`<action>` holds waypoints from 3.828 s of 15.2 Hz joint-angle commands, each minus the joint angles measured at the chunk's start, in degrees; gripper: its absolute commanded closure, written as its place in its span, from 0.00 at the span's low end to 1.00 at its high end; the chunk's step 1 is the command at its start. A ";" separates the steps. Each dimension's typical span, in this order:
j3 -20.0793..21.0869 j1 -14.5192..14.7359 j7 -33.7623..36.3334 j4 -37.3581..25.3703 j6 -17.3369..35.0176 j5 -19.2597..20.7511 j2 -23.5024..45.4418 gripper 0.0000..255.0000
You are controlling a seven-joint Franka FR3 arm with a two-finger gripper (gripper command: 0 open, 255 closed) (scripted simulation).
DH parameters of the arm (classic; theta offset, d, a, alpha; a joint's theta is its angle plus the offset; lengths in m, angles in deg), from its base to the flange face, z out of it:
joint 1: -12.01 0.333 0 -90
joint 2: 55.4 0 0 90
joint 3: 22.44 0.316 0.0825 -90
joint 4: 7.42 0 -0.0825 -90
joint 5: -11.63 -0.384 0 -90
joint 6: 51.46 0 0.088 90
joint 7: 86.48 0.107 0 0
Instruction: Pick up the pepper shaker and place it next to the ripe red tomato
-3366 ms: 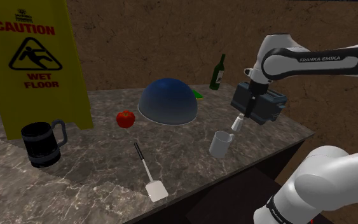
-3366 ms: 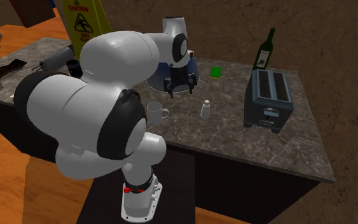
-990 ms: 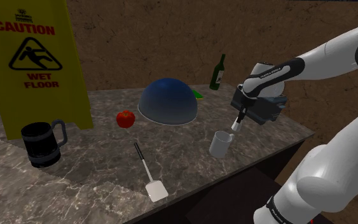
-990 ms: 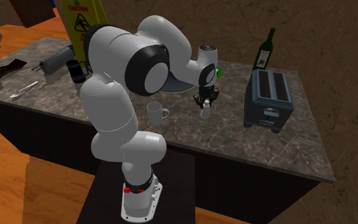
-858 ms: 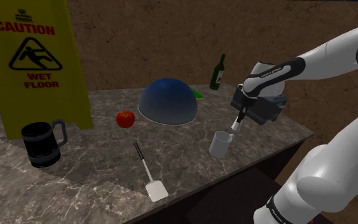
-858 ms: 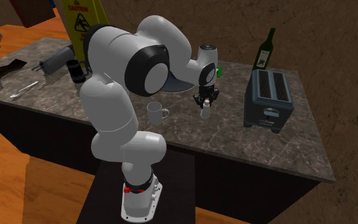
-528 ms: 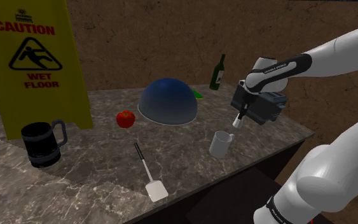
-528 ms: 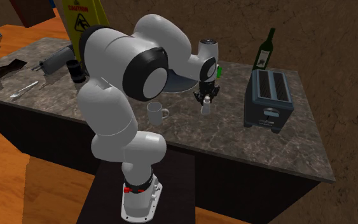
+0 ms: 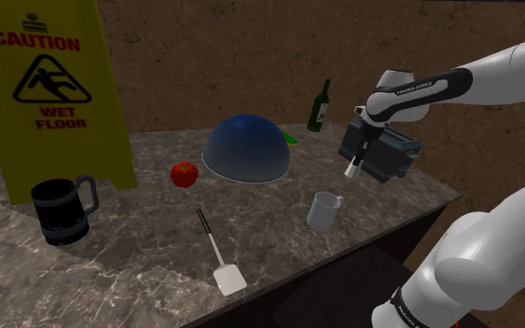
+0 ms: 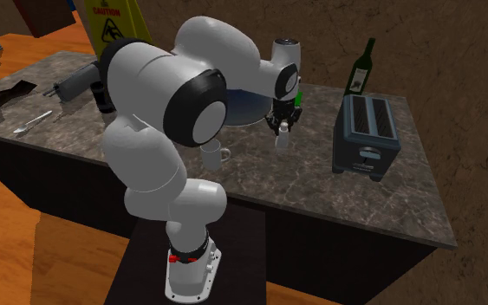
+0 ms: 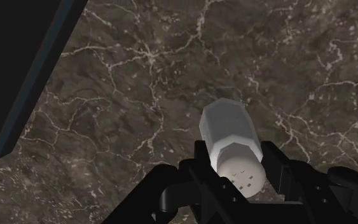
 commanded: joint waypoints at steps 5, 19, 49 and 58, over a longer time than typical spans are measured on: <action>1.12 -0.19 0.51 -2.73 -5.01 0.58 -2.41 1.00; 3.17 -0.03 0.52 -11.24 -16.21 0.42 -5.24 1.00; 26.06 15.02 34.38 -27.12 -20.11 -7.57 11.61 1.00; 30.33 19.54 42.62 -43.92 -24.48 -8.61 24.88 1.00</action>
